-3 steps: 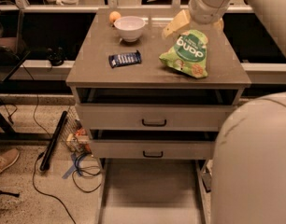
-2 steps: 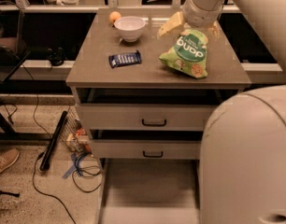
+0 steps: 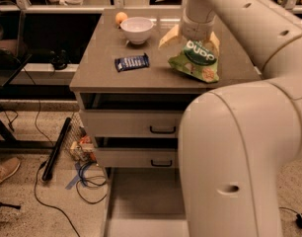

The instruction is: Place green rice chip bag into bottom drawer

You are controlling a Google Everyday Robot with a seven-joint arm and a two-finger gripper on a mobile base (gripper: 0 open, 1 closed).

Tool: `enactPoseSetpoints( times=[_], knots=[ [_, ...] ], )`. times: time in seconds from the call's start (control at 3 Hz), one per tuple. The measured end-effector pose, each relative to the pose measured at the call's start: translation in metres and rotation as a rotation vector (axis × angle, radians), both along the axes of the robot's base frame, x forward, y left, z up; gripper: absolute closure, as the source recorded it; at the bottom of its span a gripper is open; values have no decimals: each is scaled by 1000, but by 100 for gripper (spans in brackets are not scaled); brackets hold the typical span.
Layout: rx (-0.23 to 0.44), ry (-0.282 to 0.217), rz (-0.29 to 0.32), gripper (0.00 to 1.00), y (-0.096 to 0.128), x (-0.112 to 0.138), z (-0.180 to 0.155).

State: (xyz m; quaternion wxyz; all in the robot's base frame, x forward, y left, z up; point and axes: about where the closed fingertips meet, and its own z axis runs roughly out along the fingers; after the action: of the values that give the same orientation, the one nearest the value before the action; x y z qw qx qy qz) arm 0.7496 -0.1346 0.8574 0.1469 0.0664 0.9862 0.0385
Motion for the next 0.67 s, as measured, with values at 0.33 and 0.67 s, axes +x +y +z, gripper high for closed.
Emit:
enactPoseSetpoints(
  times=[0.33,0.67],
  knots=[
    [2,64,-93,21,-5,-3,-28],
    [3,85,-131,44,-12,-8,-37]
  ],
)
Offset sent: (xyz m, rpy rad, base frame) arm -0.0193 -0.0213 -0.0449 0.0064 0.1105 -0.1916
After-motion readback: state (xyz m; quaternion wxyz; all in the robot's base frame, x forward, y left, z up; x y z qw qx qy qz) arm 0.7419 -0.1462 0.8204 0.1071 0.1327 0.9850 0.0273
